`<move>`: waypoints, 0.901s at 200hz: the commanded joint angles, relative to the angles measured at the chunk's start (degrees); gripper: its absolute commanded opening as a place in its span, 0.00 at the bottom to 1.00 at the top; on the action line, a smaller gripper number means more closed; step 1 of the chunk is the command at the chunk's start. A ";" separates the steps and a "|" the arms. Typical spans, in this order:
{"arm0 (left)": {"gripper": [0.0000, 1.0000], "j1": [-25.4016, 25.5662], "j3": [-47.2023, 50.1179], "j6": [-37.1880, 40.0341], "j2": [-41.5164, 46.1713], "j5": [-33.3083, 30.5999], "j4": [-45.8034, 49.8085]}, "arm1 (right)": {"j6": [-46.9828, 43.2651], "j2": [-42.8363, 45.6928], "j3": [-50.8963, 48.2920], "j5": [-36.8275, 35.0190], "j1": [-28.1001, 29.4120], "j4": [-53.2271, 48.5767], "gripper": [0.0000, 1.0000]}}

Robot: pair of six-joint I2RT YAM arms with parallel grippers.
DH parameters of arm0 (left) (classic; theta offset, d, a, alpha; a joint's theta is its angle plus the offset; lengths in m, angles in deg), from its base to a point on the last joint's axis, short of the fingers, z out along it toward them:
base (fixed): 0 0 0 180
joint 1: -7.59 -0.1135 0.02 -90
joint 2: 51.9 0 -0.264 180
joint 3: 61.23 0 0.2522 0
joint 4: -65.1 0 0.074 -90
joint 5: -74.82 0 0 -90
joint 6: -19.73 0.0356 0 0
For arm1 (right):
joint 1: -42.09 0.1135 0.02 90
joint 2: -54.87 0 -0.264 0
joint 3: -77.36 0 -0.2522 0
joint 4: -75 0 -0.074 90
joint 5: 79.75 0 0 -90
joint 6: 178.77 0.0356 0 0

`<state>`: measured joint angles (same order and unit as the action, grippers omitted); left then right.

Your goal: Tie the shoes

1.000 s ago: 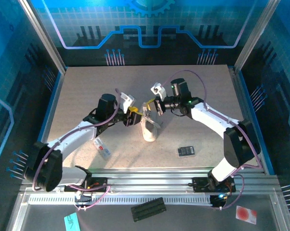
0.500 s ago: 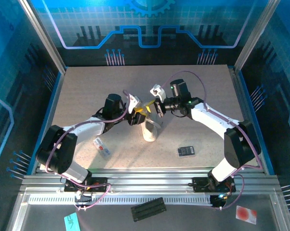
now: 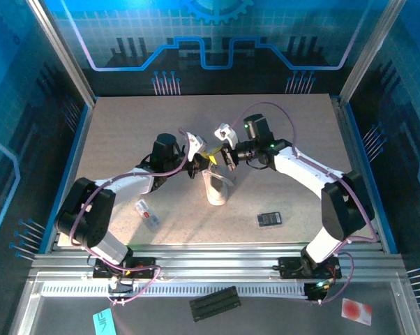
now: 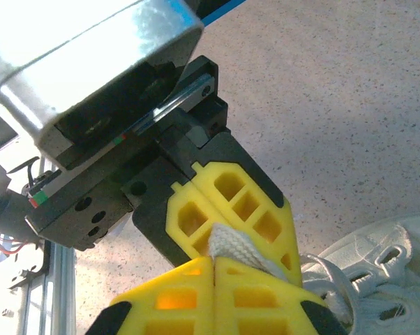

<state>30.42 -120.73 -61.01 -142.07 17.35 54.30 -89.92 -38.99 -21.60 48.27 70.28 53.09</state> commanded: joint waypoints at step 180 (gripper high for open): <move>0.00 -0.16 0.25 -0.62 0.41 -0.23 2.10 | 12.44 -16.52 12.53 -4.76 -2.90 -14.96 0.45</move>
<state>30.42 -120.86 -61.30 -142.81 17.02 55.42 -76.76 -53.88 -12.48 44.20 66.12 43.59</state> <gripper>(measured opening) 0.045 0.454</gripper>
